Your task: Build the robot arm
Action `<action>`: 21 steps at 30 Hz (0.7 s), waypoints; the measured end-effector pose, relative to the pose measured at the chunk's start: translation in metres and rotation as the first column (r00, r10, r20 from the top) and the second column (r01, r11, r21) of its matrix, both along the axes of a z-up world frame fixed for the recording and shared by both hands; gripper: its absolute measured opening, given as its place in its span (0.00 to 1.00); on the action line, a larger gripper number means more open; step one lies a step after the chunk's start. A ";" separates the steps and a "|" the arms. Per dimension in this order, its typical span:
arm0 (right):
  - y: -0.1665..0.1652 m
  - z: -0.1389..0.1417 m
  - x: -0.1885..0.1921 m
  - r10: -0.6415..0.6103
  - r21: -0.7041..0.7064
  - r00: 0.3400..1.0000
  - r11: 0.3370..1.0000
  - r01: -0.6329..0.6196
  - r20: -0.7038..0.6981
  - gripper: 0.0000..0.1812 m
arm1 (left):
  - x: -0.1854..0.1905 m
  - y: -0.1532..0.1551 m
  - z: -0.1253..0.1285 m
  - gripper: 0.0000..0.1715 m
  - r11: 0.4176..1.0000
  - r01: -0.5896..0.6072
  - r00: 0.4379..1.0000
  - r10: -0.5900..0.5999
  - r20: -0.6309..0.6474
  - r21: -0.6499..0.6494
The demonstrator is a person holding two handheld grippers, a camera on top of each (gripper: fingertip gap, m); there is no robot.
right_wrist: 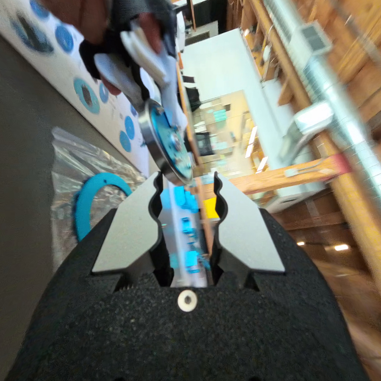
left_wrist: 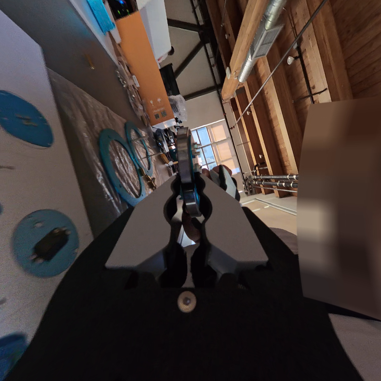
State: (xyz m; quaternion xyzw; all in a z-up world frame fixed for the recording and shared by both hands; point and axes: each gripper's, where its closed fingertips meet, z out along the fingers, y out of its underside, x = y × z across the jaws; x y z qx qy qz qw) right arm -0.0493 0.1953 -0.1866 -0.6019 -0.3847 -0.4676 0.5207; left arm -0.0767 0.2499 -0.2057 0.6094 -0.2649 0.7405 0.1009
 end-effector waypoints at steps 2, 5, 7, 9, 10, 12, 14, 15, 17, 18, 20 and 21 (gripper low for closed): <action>-0.008 -0.011 0.008 -0.003 -0.120 0.962 0.992 -0.031 -0.275 0.26 | -0.010 0.021 -0.004 0.08 0.998 -0.060 0.998 0.059 -0.035 -0.018; -0.014 -0.062 0.024 -0.201 -0.432 0.765 0.895 -0.110 -0.612 0.33 | -0.024 0.044 -0.007 0.08 0.993 -0.116 0.991 0.115 -0.065 -0.022; -0.022 -0.083 0.008 -0.283 -0.524 0.590 0.801 -0.289 -0.757 0.33 | -0.031 0.055 -0.009 0.08 0.989 -0.145 0.986 0.146 -0.074 0.024; -0.022 -0.093 -0.002 -0.363 -0.572 0.496 0.730 -0.375 -0.789 0.29 | -0.037 0.061 -0.008 0.08 0.985 -0.161 0.984 0.166 -0.073 0.065; -0.021 -0.097 -0.004 -0.384 -0.589 0.488 0.709 -0.388 -0.784 0.28 | -0.039 0.063 -0.008 0.08 0.983 -0.170 0.982 0.175 -0.072 0.076; -0.015 -0.105 -0.002 -0.425 -0.622 0.489 0.691 -0.369 -0.762 0.27 | -0.042 0.065 -0.009 0.08 0.979 -0.177 0.980 0.185 -0.071 0.096; -0.014 -0.111 -0.007 -0.450 -0.642 0.480 0.663 -0.385 -0.753 0.24 | -0.045 0.065 -0.011 0.08 0.977 -0.180 0.979 0.189 -0.072 0.116; -0.013 -0.111 -0.007 -0.448 -0.635 0.476 0.674 -0.376 -0.757 0.19 | -0.046 0.066 -0.012 0.08 0.975 -0.181 0.979 0.191 -0.073 0.126; -0.011 -0.112 -0.003 -0.455 -0.644 0.489 0.681 -0.347 -0.745 0.13 | -0.048 0.066 -0.015 0.08 0.975 -0.181 0.978 0.192 -0.077 0.130; -0.010 -0.112 -0.003 -0.455 -0.651 0.504 0.681 -0.335 -0.734 0.12 | -0.048 0.065 -0.016 0.08 0.976 -0.178 0.979 0.189 -0.077 0.128; -0.009 -0.112 -0.001 -0.451 -0.669 0.552 0.685 -0.290 -0.701 0.09 | -0.050 0.063 -0.016 0.08 0.977 -0.172 0.981 0.182 -0.074 0.125; -0.009 -0.112 -0.002 -0.446 -0.676 0.579 0.687 -0.267 -0.683 0.08 | -0.050 0.063 -0.017 0.08 0.977 -0.170 0.981 0.180 -0.074 0.129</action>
